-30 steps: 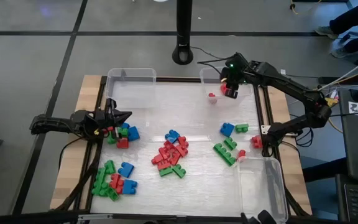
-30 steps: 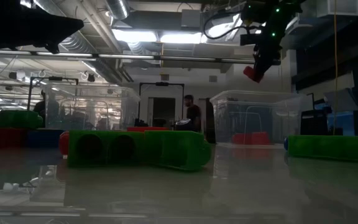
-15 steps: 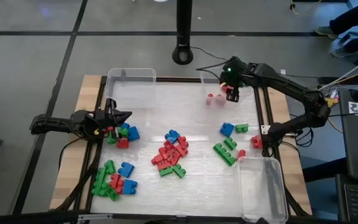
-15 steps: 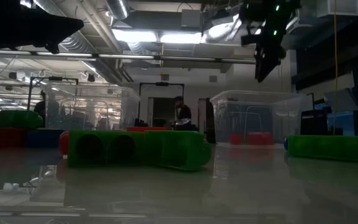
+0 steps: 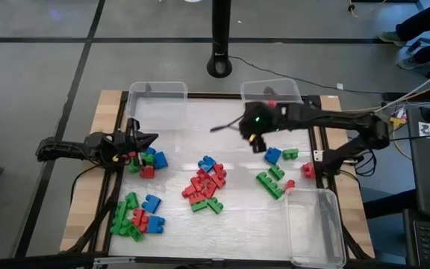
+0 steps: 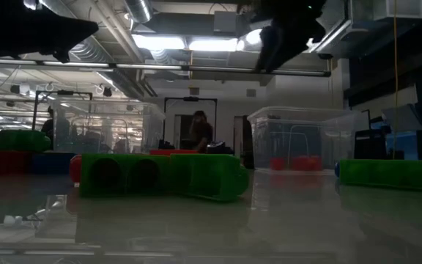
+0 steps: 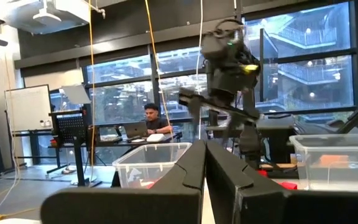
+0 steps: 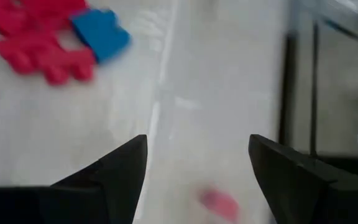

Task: Sort blocks
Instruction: Put the red game piece into the top right transparent bin

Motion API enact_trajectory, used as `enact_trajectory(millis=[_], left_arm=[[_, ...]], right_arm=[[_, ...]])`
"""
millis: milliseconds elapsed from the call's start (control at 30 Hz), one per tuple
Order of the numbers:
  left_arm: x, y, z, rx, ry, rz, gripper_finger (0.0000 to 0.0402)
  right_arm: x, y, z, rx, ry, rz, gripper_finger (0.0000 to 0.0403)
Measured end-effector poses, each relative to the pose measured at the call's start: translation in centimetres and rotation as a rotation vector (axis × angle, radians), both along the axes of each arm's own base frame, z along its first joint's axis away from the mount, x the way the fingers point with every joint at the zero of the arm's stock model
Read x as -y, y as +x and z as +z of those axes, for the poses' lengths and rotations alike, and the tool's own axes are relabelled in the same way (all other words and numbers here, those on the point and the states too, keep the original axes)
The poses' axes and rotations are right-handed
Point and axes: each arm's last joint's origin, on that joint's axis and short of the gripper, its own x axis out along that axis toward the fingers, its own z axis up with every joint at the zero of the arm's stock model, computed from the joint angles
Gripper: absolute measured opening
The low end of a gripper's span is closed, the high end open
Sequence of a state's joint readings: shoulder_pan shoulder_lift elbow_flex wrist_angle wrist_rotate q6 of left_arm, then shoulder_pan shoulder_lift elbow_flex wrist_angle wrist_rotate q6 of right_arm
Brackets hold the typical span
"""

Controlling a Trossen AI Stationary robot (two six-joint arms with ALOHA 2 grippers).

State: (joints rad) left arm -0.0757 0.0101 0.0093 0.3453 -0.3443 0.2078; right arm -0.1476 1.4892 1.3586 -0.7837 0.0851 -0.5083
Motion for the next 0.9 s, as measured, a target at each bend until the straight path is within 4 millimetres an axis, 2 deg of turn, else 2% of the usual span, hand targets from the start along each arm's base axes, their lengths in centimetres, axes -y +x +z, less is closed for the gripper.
enact_trajectory(millis=[167, 300, 500, 733, 900], left_arm=[[0.0, 0.0, 0.0, 0.009, -0.027, -0.01, 0.0004], [0.0, 0.0, 0.0, 0.019, -0.056, -0.02, 0.0004], [0.0, -0.1, 0.1, 0.035, -0.065, -0.023, 0.0004], [0.0, -0.1, 0.2, 0.039, -0.048, -0.017, 0.0004], [0.0, -0.1, 0.2, 0.04, -0.05, -0.018, 0.0004]], right_arm=[[-2.7, 3.1, -2.5, -0.009, 0.015, 0.097, 0.028], [-4.7, 5.3, -5.4, -0.037, 0.054, 0.141, 0.028], [-7.2, 7.4, -9.8, -0.13, 0.132, 0.2, 0.028], [-8.3, 9.4, -13.2, -0.114, 0.191, 0.126, 0.028], [-8.1, 9.9, -14.4, -0.118, 0.166, 0.057, 0.028]])
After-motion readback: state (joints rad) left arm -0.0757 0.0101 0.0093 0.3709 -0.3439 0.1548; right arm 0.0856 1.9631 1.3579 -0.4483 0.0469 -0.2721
